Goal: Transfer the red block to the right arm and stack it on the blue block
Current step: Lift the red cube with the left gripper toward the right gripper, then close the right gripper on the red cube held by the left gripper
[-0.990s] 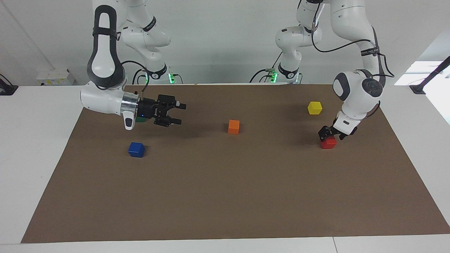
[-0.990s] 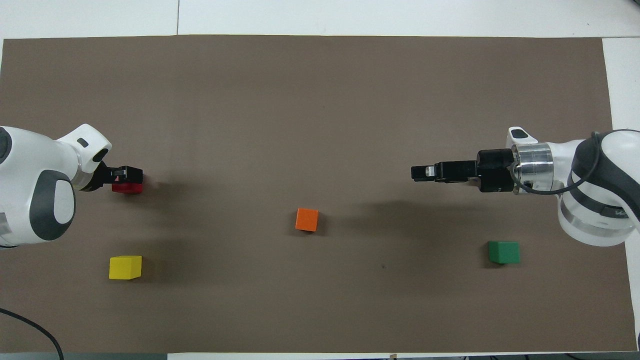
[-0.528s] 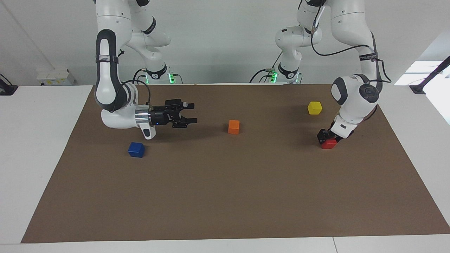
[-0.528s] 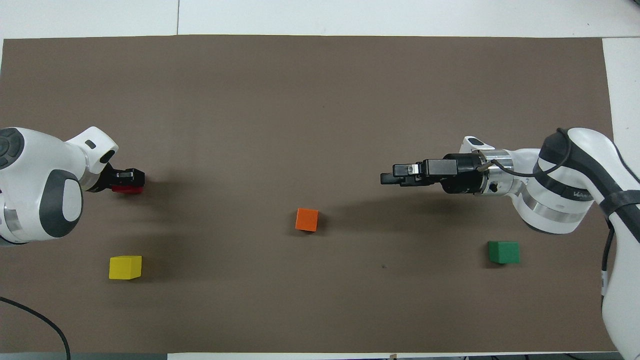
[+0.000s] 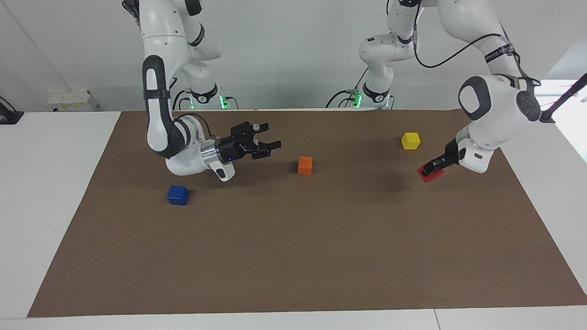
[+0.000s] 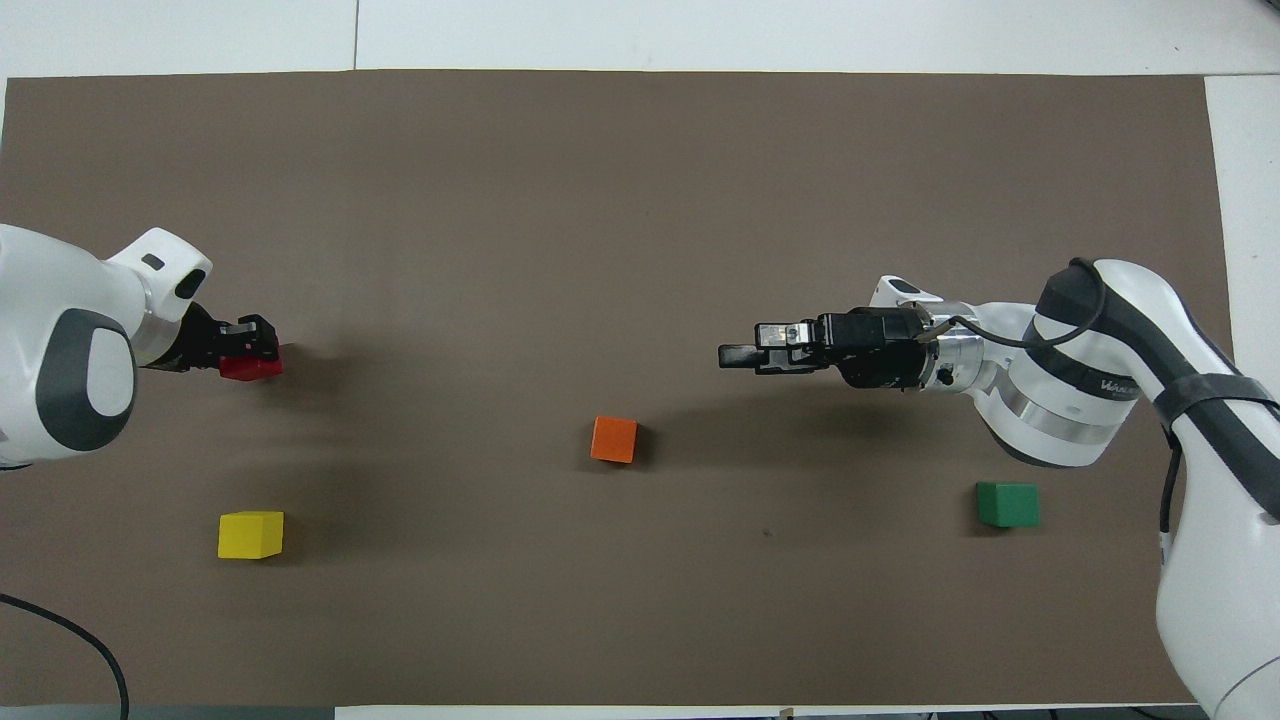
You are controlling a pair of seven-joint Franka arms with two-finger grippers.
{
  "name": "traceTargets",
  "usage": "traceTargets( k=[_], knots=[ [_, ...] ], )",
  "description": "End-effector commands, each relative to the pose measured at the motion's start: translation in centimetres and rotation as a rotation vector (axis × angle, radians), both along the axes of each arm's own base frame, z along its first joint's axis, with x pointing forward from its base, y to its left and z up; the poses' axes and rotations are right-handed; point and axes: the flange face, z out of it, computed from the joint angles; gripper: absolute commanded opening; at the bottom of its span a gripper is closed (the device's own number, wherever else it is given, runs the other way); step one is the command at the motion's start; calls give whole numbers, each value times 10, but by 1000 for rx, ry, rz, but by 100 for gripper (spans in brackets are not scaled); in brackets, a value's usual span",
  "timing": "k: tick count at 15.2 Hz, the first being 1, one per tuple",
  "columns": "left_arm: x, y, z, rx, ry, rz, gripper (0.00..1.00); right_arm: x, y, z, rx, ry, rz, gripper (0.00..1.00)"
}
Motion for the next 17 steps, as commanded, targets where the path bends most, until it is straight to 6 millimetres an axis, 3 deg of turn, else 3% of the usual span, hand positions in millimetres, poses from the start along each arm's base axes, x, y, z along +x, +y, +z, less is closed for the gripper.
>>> traceTargets(
  k=[1, 3, 6, 8, 10, 14, 17],
  knots=[
    [-21, -39, 78, -70, 74, 273, 0, 0, 16, -17, 133, 14, 4, 100],
    [-46, -82, 122, -101, 106, 433, 0, 0, 30, -19, 213, 31, 7, 100],
    [-74, -141, 155, -166, 186, 554, 0, 1, 57, -24, 320, 66, 10, 100],
    [-87, -195, 159, -143, 233, 660, 0, 2, 63, -25, 328, 70, 12, 100],
    [-96, -234, 157, -149, 285, 811, 0, 1, 74, -23, 344, 80, -2, 100],
    [-106, -254, 152, -220, 407, 1025, 0, 5, 105, -15, 354, 86, -38, 100],
    [-122, -287, 138, -259, 396, 1112, 0, 2, 122, -10, 395, 60, -82, 100]
  ],
)
